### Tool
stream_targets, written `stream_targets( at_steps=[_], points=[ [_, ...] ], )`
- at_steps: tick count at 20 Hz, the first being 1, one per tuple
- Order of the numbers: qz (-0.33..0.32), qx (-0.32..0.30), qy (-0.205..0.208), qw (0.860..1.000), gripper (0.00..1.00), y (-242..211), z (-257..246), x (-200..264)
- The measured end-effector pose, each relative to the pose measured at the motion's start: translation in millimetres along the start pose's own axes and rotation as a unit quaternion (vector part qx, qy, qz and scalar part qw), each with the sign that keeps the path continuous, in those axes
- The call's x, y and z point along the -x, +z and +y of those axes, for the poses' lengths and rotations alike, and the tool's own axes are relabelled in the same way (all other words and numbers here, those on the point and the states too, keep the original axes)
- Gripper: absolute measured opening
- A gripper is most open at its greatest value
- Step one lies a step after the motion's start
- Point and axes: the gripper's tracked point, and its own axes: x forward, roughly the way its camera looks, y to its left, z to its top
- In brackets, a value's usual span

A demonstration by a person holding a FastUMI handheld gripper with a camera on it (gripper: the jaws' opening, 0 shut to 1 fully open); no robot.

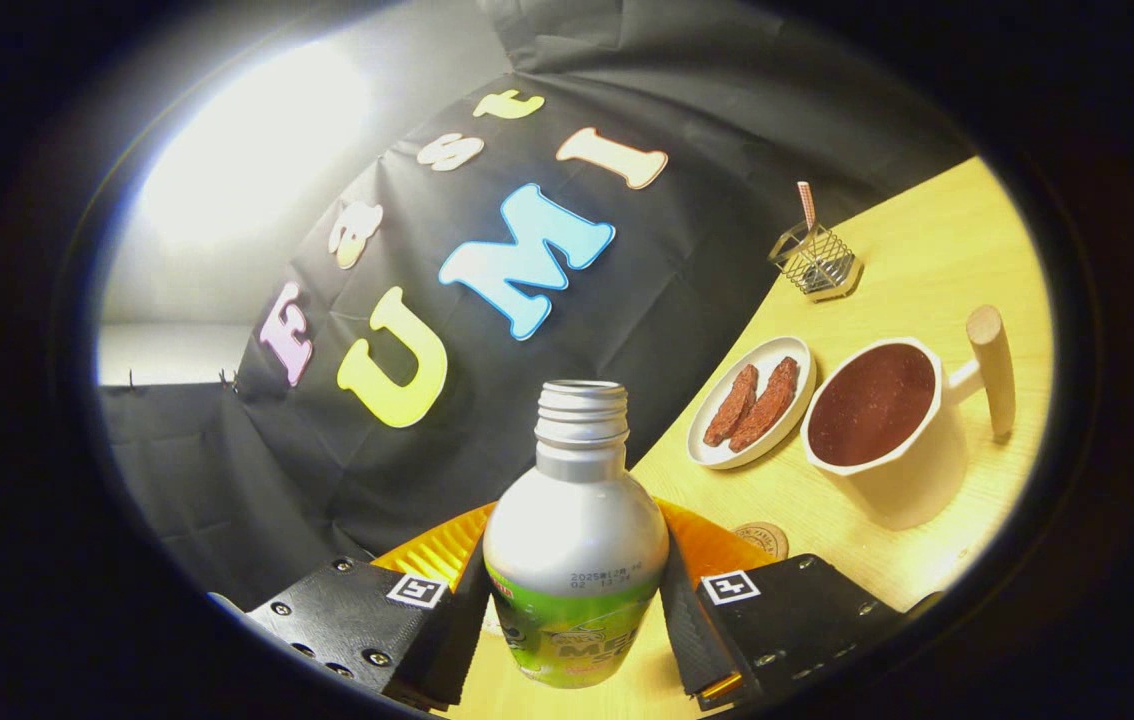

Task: Take the bottle from table, then pour the juice into the cup, finally place the bottle on the coaster

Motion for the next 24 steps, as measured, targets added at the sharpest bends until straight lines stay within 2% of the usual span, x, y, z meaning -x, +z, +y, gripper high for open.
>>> stream_targets(
  at_steps=[12,24],
  points=[
    [-0.015,-0.133,0.021,0.991,0.77,11,-2,-4],
    [-0.048,-0.255,0.032,0.965,0.77,25,-8,-9]
  ],
)
